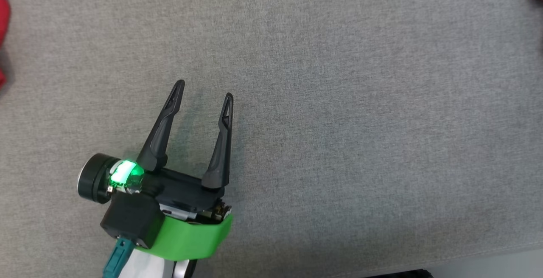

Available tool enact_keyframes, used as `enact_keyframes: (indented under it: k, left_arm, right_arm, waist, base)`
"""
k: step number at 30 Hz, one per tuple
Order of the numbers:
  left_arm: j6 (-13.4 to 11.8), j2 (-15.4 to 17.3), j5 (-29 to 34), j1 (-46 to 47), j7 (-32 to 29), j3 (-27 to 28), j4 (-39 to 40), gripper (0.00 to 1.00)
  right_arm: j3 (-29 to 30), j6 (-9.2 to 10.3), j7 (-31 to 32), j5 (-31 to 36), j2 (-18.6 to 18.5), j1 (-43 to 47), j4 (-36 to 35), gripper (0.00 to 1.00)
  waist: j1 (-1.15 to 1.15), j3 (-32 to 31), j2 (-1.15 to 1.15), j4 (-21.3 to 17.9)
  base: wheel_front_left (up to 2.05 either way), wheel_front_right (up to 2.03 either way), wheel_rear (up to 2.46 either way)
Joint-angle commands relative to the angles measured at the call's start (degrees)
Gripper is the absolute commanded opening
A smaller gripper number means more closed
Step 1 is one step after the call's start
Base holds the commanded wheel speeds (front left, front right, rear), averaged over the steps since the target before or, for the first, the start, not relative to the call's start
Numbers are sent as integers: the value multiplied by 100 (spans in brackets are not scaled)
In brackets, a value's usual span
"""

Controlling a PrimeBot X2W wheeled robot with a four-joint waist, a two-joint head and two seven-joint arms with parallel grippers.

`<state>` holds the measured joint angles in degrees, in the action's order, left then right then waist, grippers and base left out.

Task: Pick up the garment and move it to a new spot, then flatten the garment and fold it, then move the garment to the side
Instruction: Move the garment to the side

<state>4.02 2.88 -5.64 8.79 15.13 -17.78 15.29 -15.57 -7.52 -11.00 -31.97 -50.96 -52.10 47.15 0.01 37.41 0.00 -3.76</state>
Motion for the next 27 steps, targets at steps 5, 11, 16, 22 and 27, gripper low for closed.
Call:
enact_keyframes:
  k: [5, 11, 16, 22, 27]
  left_arm:
    - [-30, 18, -127, -165, -1, 193, -367, 100]
    - [-49, 13, -193, -451, 0, 542, -937, 100]
    - [4, 9, -289, -677, 0, 736, -1482, 100]
    - [-51, 8, -390, -924, 0, 961, -1926, 100]
    - [70, 7, -461, -1290, 0, 989, -2128, 100]
  right_arm:
    - [-426, 7, -312, 33, 830, 348, -189, 100]
    - [-391, 7, -417, 72, 1648, 1218, -951, 100]
    - [176, 6, -417, 544, 2412, 2298, -1972, 100]
    - [524, 6, -418, 1077, 3302, 3584, -2936, 100]
    - [783, 6, -419, 1273, 3705, 4455, -3378, 100]
  waist:
    - [-1, -1176, 0, 270]
    - [-1, -2100, 0, 448]
    - [-1, -2659, 0, 524]
    - [-1, -3213, 0, 494]
    - [-1, -3689, 0, 519]
  base:
    - [0, 0, 0]
    - [0, 0, 0]
    - [0, 0, 0]
    - [0, 0, 0]
    - [0, 0, 0]
